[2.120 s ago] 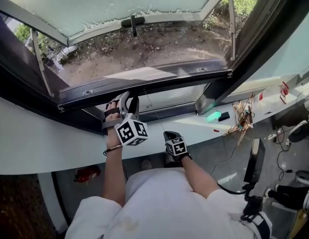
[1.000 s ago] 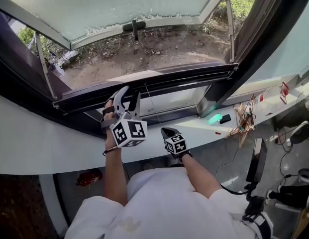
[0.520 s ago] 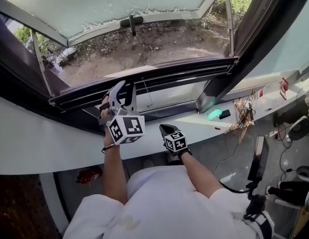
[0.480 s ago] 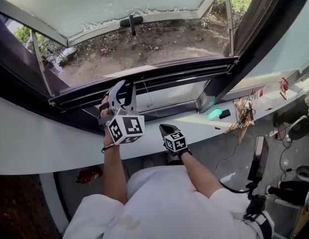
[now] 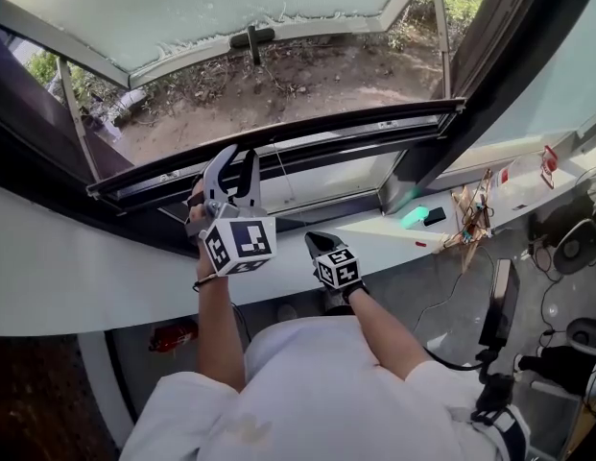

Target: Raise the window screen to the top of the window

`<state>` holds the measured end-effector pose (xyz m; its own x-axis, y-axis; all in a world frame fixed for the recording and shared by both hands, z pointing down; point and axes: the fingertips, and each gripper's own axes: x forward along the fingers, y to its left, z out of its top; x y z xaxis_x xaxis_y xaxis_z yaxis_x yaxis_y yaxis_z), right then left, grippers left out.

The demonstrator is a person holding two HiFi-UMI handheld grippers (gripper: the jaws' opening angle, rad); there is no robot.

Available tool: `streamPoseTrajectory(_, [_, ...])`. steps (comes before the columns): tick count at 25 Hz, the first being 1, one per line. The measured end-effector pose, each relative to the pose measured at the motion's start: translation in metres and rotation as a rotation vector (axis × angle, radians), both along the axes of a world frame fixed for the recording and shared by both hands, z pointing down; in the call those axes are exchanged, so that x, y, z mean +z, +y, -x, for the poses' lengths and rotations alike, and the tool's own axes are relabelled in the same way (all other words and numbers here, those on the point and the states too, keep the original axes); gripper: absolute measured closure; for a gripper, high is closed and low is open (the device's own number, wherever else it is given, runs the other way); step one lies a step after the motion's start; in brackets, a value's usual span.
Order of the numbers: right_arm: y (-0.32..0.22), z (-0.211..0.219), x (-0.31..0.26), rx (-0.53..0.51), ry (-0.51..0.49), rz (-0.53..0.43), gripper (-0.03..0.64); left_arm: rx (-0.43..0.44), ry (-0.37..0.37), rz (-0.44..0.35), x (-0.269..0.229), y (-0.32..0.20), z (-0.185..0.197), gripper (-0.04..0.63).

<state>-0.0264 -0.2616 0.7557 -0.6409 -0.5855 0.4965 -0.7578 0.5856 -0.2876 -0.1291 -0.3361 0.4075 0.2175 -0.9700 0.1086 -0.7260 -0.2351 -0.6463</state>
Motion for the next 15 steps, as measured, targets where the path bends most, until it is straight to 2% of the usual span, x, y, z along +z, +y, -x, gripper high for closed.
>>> streamPoseTrajectory(8, [-0.012, 0.011, -0.023, -0.005, -0.034, -0.054, 0.614, 0.004, 0.024, -0.056, -0.029, -0.001, 0.001, 0.508])
streamPoseTrajectory(15, [-0.015, 0.012, -0.031, -0.002, -0.042, -0.071, 0.614, 0.001, 0.031, -0.066, -0.037, -0.002, 0.001, 0.508])
